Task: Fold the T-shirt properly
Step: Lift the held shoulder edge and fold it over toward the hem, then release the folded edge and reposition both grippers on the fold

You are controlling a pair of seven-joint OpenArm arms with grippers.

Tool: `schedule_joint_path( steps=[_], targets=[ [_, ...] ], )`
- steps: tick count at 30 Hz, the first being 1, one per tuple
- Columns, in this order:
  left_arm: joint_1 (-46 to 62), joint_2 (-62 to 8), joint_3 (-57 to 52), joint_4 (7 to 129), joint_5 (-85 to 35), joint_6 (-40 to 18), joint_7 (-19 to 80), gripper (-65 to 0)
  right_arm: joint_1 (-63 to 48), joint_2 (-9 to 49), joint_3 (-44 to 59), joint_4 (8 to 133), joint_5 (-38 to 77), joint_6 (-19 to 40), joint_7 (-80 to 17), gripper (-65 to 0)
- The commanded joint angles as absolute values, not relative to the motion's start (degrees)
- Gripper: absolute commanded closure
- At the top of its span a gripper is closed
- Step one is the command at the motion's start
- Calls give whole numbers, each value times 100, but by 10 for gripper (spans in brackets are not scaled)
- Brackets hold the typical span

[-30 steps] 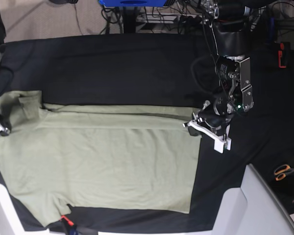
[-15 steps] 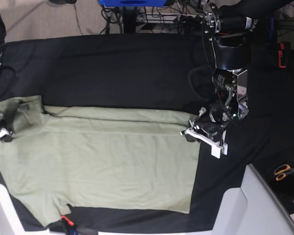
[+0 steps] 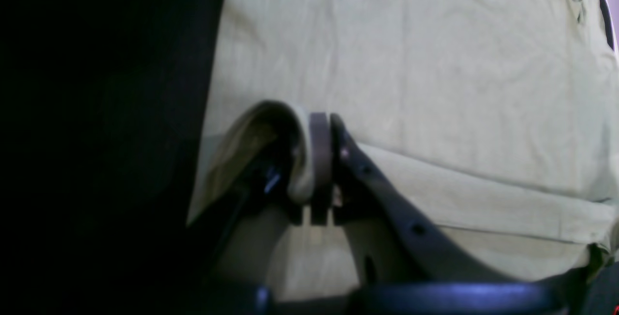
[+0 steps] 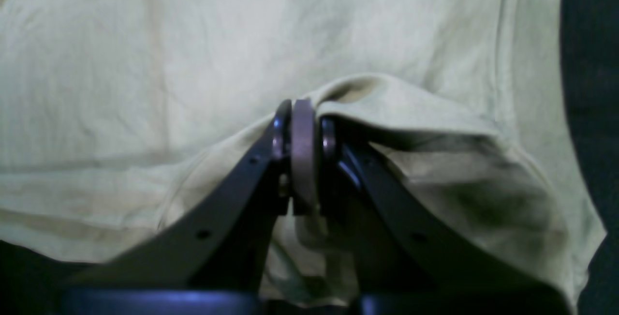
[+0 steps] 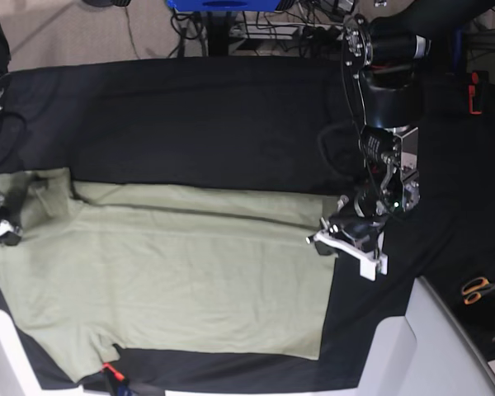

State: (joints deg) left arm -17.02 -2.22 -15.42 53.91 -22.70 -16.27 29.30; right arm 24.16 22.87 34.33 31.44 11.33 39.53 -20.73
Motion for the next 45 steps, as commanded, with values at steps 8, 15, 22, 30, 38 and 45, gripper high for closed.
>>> schedule_joint_path(
  steps=[8, 15, 22, 30, 38, 45],
  targets=[
    [-1868, -251, -1543, 5481, -2352, -1648, 2791, 0, 2571, 2325, 3424, 3222, 1209, 4000, -1903, 0],
    [-1868, -251, -1543, 5473, -2352, -1648, 2791, 0, 2571, 2220, 3415, 3222, 1191, 4000, -1455, 0],
    [-1868, -251, -1543, 5473, -2352, -1648, 2791, 0, 2571, 2202, 3415, 3222, 1191, 4000, -1437, 0],
    [-1886, -251, -1543, 5473, -2352, -1648, 2782, 0, 2571, 2202, 3415, 3222, 1191, 4000, -1420, 0],
    [-1947, -251, -1578, 5473, -2352, -1648, 2774, 0, 2571, 2123, 3424, 3222, 1191, 3591, -848, -131],
    [-1895, -251, -1596, 5516, -2396, -1648, 2088, -634, 2563, 2088, 3459, 3248, 1209, 3468, -224, -629]
  ],
)
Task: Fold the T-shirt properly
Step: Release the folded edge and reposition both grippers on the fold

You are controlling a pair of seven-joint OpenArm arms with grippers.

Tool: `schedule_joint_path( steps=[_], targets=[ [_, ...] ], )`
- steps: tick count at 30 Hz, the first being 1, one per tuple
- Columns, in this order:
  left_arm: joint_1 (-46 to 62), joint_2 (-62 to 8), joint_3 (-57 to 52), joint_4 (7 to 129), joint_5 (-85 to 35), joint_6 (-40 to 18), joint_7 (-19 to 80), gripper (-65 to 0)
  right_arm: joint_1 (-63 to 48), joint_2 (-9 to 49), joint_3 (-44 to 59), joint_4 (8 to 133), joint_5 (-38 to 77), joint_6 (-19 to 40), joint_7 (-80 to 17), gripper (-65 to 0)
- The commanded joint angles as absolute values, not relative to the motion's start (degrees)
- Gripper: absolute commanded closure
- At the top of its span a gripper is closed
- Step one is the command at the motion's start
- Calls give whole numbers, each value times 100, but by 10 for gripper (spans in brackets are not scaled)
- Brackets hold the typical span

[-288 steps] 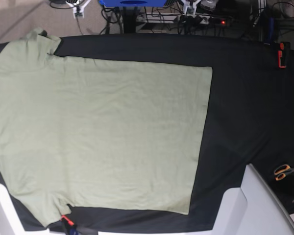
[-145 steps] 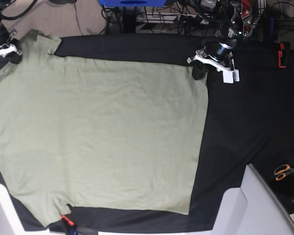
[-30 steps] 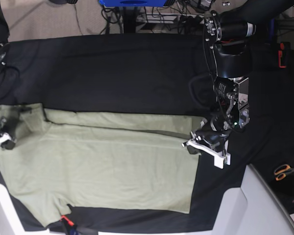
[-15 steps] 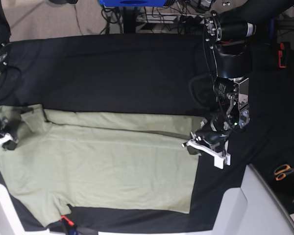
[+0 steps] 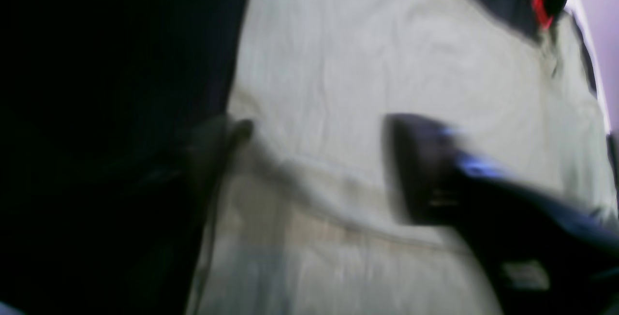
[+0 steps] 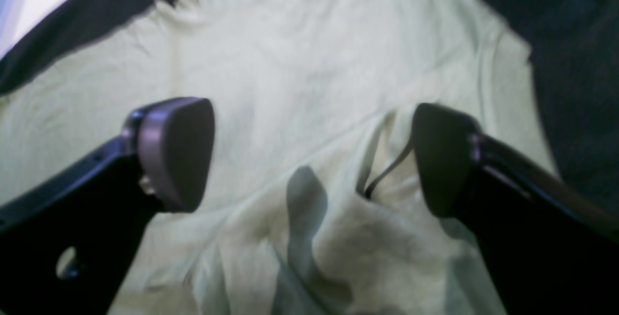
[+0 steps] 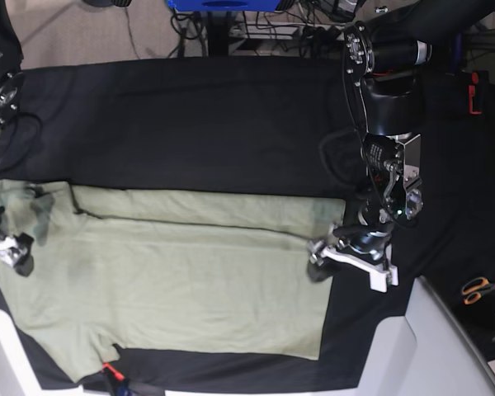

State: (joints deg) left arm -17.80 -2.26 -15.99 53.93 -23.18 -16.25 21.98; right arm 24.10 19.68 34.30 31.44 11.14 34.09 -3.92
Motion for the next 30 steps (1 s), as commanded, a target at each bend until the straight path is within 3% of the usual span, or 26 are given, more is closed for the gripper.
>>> schedule_joint_path(
  steps=[1, 7, 11, 16, 25, 30],
  targets=[
    [-1886, -251, -1596, 5534, -2396, -1648, 2035, -650, 2554, 2088, 3468, 3266, 1218, 3468, -171, -623],
    [-1358, -374, -1596, 6387, -2457, -1648, 2079, -650, 1921, 2000, 4092, 4171, 1710, 3451, -268, -575],
    [-646, -514, -1596, 7160, -2862, -1648, 2475, -650, 1297, 1798, 4875, 5253, 2369, 3363, -1648, -570],
    [57, -708, -1596, 7451, -3538, -1648, 2905, -650, 998, 1349, 6035, 5745, 2914, 2941, -2897, -570],
    [488, -708, -1596, 7433, -3626, -1648, 2941, -650, 1464, 1604, 6862, 3908, 2923, 2914, -3108, -570],
    [505, -708, -1596, 7442, -3626, -1648, 2949, -650, 1886, 2009, 6932, 2457, 2923, 2914, -2475, -570]
  ],
)
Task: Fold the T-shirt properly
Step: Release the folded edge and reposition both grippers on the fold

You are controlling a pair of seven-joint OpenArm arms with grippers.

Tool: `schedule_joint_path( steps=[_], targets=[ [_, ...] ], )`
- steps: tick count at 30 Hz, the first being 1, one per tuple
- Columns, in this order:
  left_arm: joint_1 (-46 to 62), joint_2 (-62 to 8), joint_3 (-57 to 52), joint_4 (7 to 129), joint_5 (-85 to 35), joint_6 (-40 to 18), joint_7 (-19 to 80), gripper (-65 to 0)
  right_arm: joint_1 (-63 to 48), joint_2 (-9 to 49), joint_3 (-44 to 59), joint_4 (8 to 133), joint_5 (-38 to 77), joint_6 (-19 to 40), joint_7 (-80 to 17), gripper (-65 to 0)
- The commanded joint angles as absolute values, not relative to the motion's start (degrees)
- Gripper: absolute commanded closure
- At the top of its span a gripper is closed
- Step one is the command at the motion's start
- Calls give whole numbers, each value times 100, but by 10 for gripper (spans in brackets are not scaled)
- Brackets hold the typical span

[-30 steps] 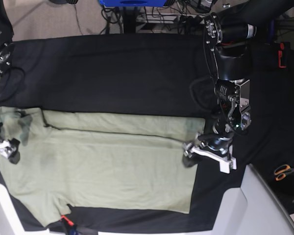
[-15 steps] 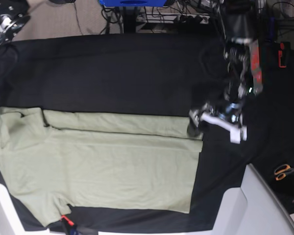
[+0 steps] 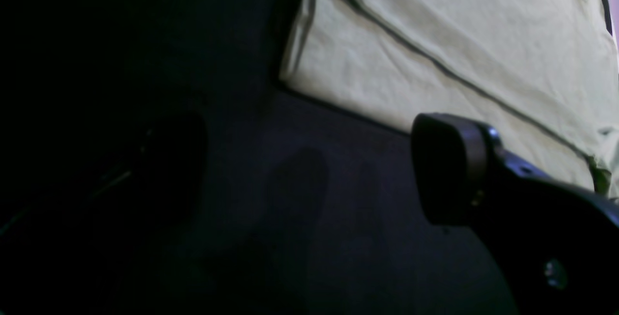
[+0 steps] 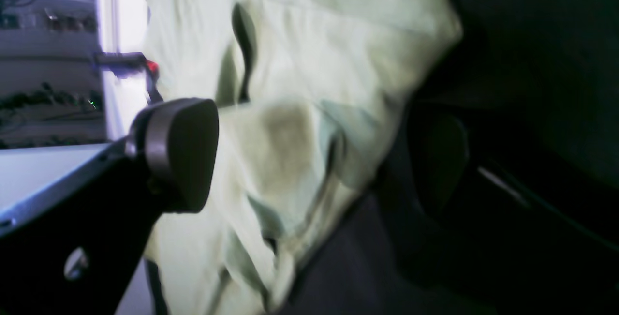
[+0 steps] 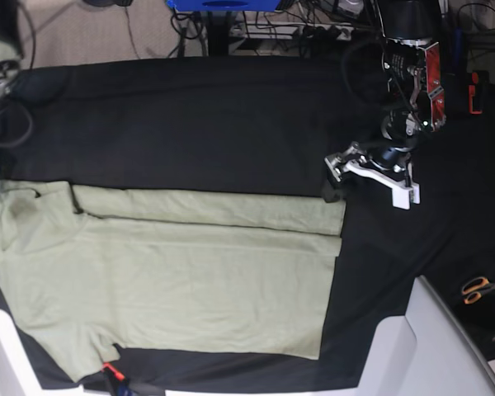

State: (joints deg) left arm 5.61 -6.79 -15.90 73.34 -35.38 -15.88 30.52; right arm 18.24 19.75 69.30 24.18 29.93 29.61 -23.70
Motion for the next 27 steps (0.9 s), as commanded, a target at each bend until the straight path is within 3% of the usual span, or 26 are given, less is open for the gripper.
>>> schedule_joint_path(
  steps=[1, 4, 6, 11, 14, 21, 27],
  targets=[
    [514, -708, -1596, 7442, -3626, -1648, 2949, -650, 1974, 2088, 6932, 2220, 2923, 2914, -2343, -570],
    [514, -708, -1596, 7442, -3626, -1648, 2941, -650, 2105, 2290, 6923, 1604, 2897, 2914, -1991, -567],
    [514, -708, -1596, 7433, -3635, -1648, 2941, -650, 2158, 2360, 6923, 1420, 2897, 2914, -1877, -521],
    [514, -708, -1596, 7433, -3635, -1648, 2932, -650, 2158, 2360, 6923, 1367, 2888, 2905, -1877, -239],
    [514, -708, -1596, 7424, -3653, -1648, 2932, -650, 2149, 2352, 6923, 1367, 2888, 2905, -1877, -15],
    [330, -655, -1648, 7055, -3670, -1648, 2914, -650, 2141, 2325, 6923, 1367, 2888, 2905, -1877, 0],
    [75, -127, -2554, 6668, -3653, -1648, 2949, -650, 2053, 2316, 6923, 1367, 2888, 2905, -1886, 0]
  ],
)
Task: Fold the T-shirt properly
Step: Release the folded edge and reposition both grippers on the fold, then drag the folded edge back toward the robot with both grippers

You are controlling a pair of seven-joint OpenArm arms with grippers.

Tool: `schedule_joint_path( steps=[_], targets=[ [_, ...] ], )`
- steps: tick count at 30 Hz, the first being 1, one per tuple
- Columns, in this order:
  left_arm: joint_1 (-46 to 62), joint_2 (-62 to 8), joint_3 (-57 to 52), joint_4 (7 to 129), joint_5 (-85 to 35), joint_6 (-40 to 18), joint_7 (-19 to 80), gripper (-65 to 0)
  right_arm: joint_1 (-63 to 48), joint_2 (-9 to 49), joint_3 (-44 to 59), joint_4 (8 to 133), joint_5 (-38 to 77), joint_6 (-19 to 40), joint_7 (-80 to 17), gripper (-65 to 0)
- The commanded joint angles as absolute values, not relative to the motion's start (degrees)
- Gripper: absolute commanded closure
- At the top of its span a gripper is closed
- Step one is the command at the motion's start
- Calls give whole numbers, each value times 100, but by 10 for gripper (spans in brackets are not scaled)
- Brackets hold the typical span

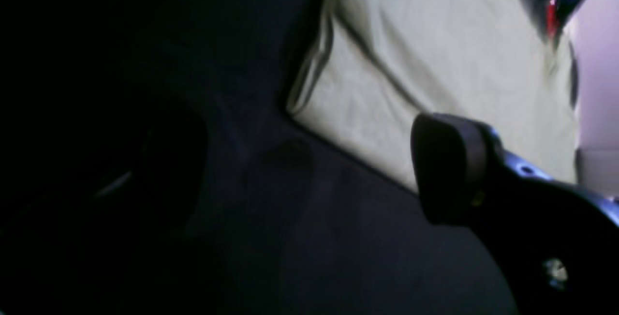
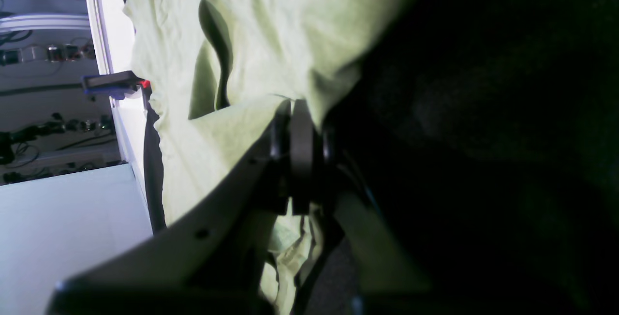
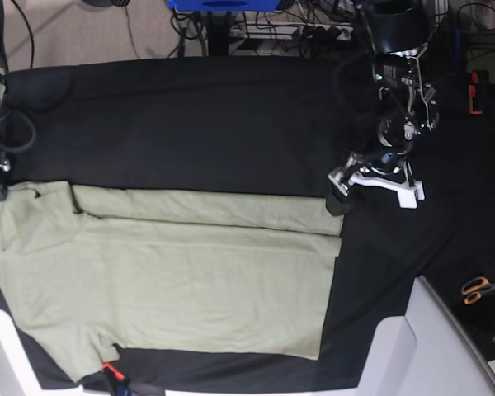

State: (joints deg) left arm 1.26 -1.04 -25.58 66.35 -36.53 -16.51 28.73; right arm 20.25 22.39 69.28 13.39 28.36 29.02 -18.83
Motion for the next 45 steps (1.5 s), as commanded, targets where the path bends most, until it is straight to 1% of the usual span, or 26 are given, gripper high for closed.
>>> schedule_joint_path(
  steps=[1, 11, 19, 24, 29, 30, 32, 35, 37, 40, 42, 45],
  targets=[
    [57, -101, -2527, 6651, -3653, -1648, 2949, -650, 2035, 2316, 6923, 1367, 2888, 2905, -1895, 0],
    [-259, 4, -2440, 6097, -3653, -1648, 2914, -650, 2018, 2316, 6923, 1367, 2888, 2905, -1895, 0],
    [-840, 31, -2431, 5314, -3626, -1648, 2914, -650, 2018, 2316, 6923, 1367, 2888, 2905, -1895, 0],
    [-980, 31, -2431, 4884, -3626, -1657, 2897, -650, 2018, 2316, 6923, 1367, 2888, 2905, -1895, 0],
    [-1086, 40, -2422, 4699, -3618, -1675, 2897, -650, 2018, 2316, 6923, 1367, 2888, 2905, -1895, 0],
    [-1086, 66, -2422, 4699, -3618, -1675, 2879, -591, 2018, 2316, 6923, 1367, 2888, 2905, -1895, 0],
    [-1086, 136, -2422, 4690, -3618, -1675, 2721, -438, 2018, 2316, 6923, 1367, 2888, 2905, -1895, 0],
    [-1051, 136, -2299, 4673, -3618, -1675, 2580, -166, 2018, 2316, 6923, 1367, 2888, 2905, -1895, 0],
    [-1042, 119, -2062, 4673, -3618, -1675, 2580, 0, 2018, 2316, 6923, 1367, 2888, 2905, -1895, 0],
    [-1033, 110, -2000, 4716, -3618, -1657, 2598, 0, 2018, 2316, 6923, 1367, 2888, 2923, -1895, 0],
    [-971, -40, -2000, 4778, -3662, -1657, 2624, 0, 2009, 2316, 6923, 1385, 2888, 2932, -1921, 0],
    [-725, -189, -2000, 5182, -3662, -1657, 2624, 0, 1947, 2352, 6914, 1411, 2888, 2958, -2193, 0]
  ],
)
